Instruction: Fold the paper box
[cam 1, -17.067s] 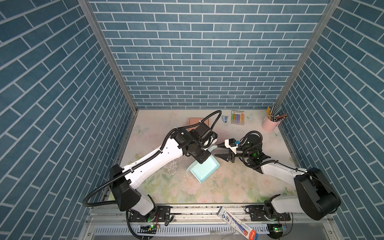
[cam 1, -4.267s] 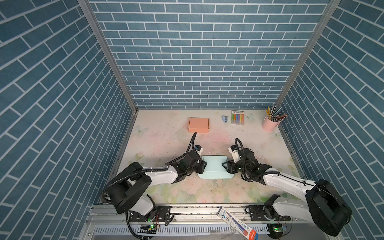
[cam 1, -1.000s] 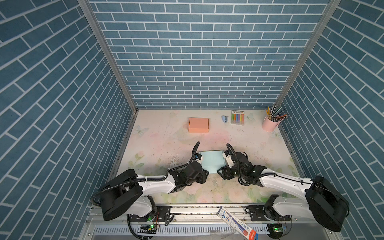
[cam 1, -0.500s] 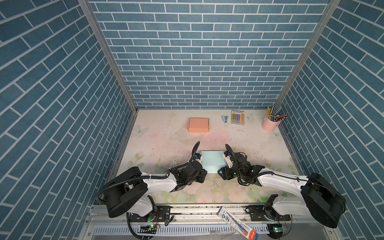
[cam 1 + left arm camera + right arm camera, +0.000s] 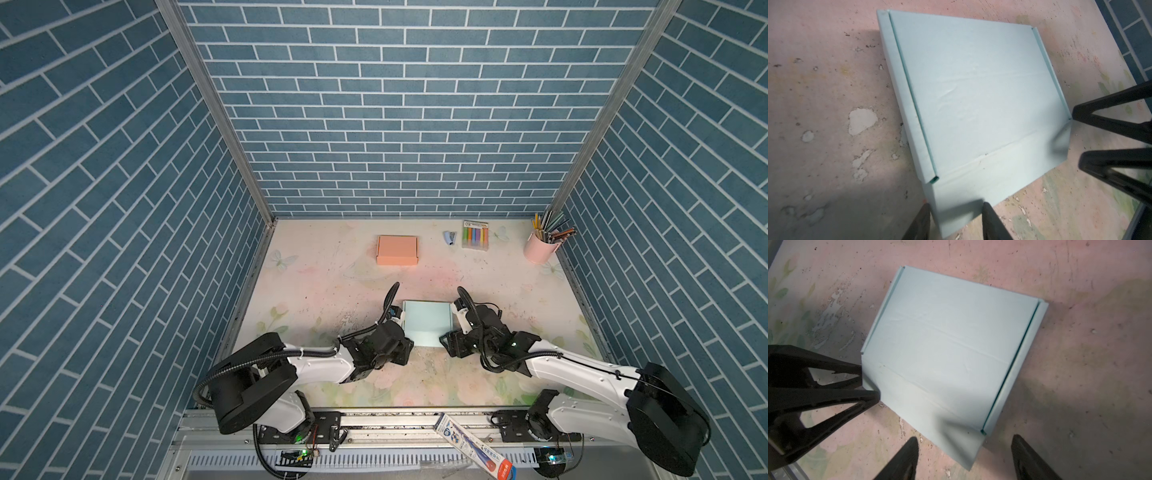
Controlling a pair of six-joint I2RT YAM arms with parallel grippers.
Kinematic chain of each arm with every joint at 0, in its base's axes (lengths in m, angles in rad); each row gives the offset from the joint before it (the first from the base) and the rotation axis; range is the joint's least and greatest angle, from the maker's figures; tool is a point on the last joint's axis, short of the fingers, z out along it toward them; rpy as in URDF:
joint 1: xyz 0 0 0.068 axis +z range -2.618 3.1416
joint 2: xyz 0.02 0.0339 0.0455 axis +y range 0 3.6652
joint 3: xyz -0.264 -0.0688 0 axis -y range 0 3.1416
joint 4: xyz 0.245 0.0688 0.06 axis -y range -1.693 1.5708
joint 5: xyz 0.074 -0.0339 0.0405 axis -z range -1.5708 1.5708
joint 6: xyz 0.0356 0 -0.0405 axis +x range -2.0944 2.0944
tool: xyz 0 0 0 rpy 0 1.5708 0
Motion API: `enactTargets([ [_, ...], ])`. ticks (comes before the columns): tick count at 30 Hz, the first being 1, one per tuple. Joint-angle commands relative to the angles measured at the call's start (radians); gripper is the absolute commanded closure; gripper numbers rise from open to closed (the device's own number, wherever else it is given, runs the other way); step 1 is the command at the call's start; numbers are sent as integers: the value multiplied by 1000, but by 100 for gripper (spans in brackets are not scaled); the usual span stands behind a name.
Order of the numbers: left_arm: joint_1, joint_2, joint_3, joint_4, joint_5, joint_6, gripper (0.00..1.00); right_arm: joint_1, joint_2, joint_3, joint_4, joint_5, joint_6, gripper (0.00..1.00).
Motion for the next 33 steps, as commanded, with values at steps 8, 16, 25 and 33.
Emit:
enactTargets([
  [8, 15, 30, 10, 17, -10, 12, 58, -105, 48, 155, -30, 31, -163, 26],
  [16, 19, 73, 44, 32, 0, 24, 59, -178, 343, 317, 43, -113, -277, 26],
  [25, 32, 102, 65, 31, -3, 42, 59, -188, 498, 365, 77, -121, -320, 28],
  [33, 51, 158, 97, 34, 13, 55, 59, -190, 506, 334, 100, -220, -321, 28],
])
